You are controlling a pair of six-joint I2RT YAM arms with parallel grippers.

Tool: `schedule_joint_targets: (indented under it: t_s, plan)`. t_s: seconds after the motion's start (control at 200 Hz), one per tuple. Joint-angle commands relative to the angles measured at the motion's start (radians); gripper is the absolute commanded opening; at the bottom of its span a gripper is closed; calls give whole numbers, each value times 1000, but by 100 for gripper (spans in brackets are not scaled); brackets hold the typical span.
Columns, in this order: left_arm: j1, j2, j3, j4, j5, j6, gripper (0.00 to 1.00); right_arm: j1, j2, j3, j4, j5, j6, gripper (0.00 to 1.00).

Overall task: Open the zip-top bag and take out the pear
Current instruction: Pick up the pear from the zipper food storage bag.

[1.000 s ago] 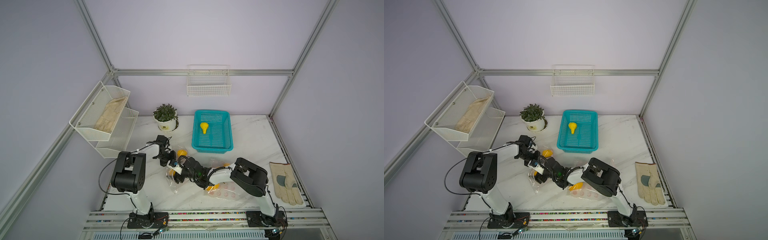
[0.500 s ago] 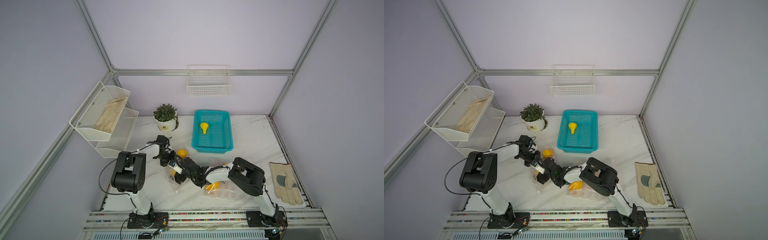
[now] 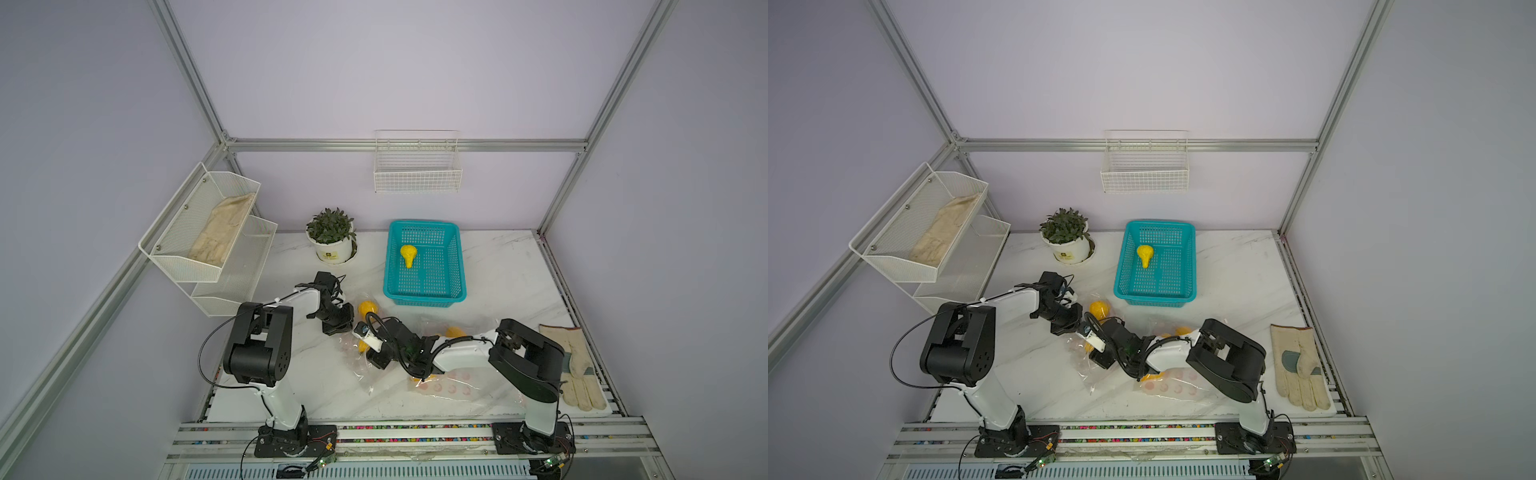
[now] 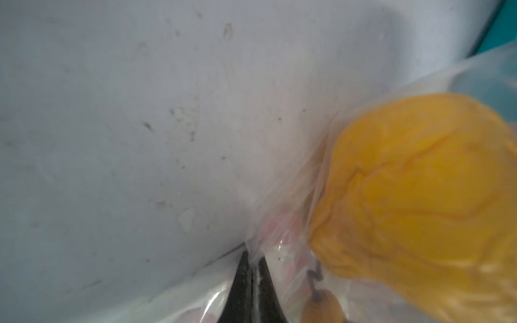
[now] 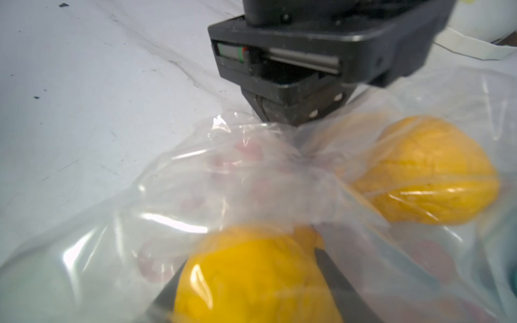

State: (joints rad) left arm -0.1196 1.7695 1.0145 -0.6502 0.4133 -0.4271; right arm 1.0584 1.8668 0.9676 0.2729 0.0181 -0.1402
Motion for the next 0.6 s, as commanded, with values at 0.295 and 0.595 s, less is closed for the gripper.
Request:
schedule_joint_targets:
  t_s: [0.295,0.595]
  plan:
    - [56,11,-8,-67,-225,7,0,-3,-294,-200,13,7,-28,47]
    - [107,-19,-14,-75,-244,-1,0,-5,-439,-309,121,209,-55,43]
